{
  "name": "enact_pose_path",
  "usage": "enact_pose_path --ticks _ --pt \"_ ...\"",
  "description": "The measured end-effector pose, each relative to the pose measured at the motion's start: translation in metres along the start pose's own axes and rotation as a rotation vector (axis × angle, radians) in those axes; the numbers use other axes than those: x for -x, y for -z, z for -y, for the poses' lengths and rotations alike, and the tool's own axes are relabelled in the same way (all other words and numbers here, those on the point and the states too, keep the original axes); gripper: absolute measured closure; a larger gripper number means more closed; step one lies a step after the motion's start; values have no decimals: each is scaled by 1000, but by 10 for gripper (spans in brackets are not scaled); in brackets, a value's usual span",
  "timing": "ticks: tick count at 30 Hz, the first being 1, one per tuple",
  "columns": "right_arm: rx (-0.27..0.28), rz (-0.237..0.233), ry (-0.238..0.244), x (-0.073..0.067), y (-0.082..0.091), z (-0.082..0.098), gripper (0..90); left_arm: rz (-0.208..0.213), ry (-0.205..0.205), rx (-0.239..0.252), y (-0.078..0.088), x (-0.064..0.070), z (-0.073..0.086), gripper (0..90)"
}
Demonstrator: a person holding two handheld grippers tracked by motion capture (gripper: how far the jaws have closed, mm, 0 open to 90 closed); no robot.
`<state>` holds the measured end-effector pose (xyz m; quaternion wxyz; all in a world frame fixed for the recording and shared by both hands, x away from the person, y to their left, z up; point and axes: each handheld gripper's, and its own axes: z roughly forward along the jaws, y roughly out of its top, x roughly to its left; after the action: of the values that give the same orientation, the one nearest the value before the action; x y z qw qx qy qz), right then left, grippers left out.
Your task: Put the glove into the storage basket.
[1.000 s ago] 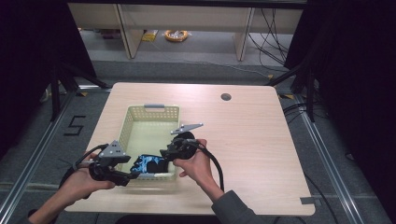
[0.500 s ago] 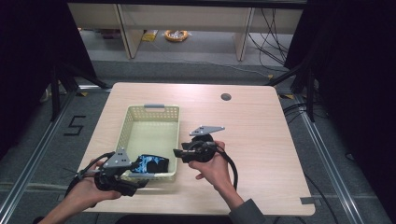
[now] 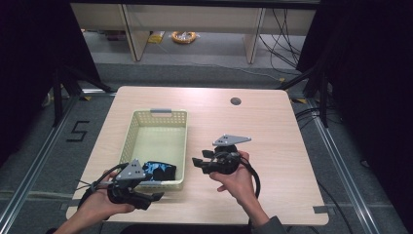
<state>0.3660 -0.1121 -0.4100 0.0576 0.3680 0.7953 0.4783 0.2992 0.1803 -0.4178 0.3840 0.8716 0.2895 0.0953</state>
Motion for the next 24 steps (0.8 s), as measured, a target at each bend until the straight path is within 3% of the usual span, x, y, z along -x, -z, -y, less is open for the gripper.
enact_pose_path --ticks 3,4,6,8,11,13,15,16,17,18,19,20,21,22,23,24 --pt "6 -12 4 2 5 2 504 3 1 9 -4 3 0 287" --pt "4 -7 -22 2 7 4 503 9 -2 8 -5 4 0 287" --pt "10 -2 -25 3 10 7 502 14 -4 11 -8 6 1 286" --pt "15 -3 1 5 13 9 495 20 2 14 -11 9 1 287" --pt "13 12 -21 3 19 14 469 27 -3 21 -14 12 2 286" --pt "12 27 7 5 22 16 453 24 -3 31 -16 13 3 286" --pt "16 32 1 5 25 20 431 28 32 58 -20 16 4 285" --pt "7 43 -7 5 28 21 420 32 5 42 -20 15 5 285" --pt "12 49 0 5 29 24 400 31 8 45 -21 16 5 284" --pt "5 54 34 7 30 25 378 39 42 68 -23 18 6 284" --pt "-10 73 43 5 32 28 364 41 41 74 -24 19 6 283" --pt "-17 68 52 5 34 29 355 36 6 54 -23 17 6 282" --pt "2 61 62 6 35 32 343 40 34 86 -26 20 6 281" --pt "13 49 55 4 38 33 334 42 33 91 -26 20 6 281" --pt "38 46 100 5 39 35 317 43 40 93 -27 20 6 279" --pt "30 47 54 2 41 37 307 46 49 110 -28 21 5 277"
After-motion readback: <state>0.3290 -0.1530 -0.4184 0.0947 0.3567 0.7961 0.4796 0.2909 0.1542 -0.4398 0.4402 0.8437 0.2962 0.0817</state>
